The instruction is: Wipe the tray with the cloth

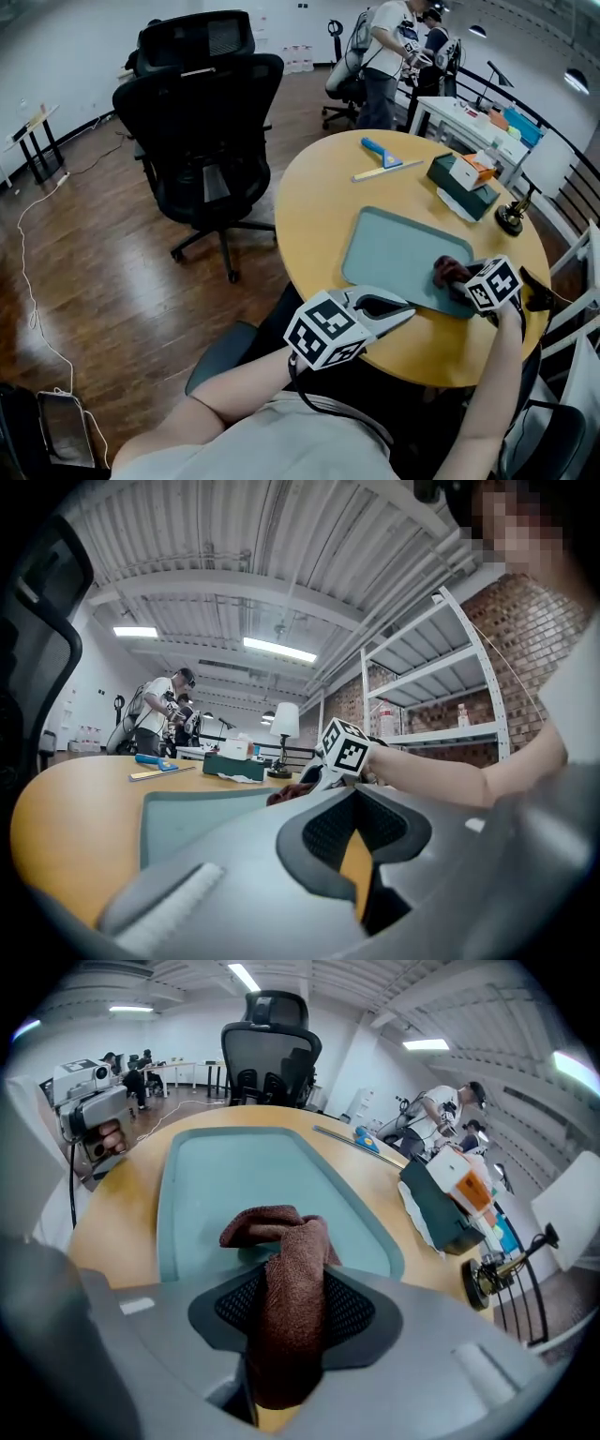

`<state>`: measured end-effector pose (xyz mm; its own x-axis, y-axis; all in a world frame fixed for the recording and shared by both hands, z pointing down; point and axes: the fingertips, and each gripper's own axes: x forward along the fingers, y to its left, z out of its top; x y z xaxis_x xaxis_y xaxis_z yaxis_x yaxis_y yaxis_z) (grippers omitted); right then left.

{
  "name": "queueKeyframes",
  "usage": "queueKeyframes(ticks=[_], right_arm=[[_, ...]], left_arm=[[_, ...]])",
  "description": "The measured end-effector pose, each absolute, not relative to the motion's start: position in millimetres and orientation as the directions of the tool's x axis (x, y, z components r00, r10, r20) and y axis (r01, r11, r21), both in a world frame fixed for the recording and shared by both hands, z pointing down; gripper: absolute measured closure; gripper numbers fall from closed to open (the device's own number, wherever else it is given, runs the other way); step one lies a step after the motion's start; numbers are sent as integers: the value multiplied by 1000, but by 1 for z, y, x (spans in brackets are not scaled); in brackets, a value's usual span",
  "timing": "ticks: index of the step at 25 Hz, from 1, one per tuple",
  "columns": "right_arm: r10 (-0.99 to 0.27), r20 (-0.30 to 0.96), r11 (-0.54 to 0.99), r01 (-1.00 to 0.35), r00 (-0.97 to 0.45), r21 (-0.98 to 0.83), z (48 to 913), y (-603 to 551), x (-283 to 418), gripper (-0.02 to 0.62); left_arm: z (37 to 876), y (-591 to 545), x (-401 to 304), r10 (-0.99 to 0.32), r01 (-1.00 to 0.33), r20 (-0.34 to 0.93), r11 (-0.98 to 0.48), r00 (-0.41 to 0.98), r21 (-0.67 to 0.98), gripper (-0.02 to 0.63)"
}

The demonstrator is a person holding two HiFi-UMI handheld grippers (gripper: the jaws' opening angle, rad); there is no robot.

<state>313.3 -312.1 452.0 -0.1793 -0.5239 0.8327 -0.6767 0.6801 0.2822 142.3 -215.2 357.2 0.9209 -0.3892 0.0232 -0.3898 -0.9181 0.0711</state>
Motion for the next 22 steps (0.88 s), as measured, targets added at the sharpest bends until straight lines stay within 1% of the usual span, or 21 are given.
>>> queueKeyframes(ticks=[8, 12, 16, 22], right_arm=[[-555, 826, 600, -736, -101, 313, 447, -313, 356, 440], [-564, 820, 581, -755, -103, 304, 450, -320, 360, 440], [-577, 812, 585, -738, -88, 336, 449, -330, 353, 440], [-564, 822, 638, -673, -78, 374, 450, -348, 324, 440]], left_arm=[[357, -219, 144, -380, -381, 24, -921, 924, 78, 606], [359, -221, 142, -383, -383, 25, -920, 924, 86, 606], [358, -222, 141, -384, -384, 18, -919, 923, 89, 606], [353, -220, 132, -407, -406, 6, -911, 913, 69, 606]])
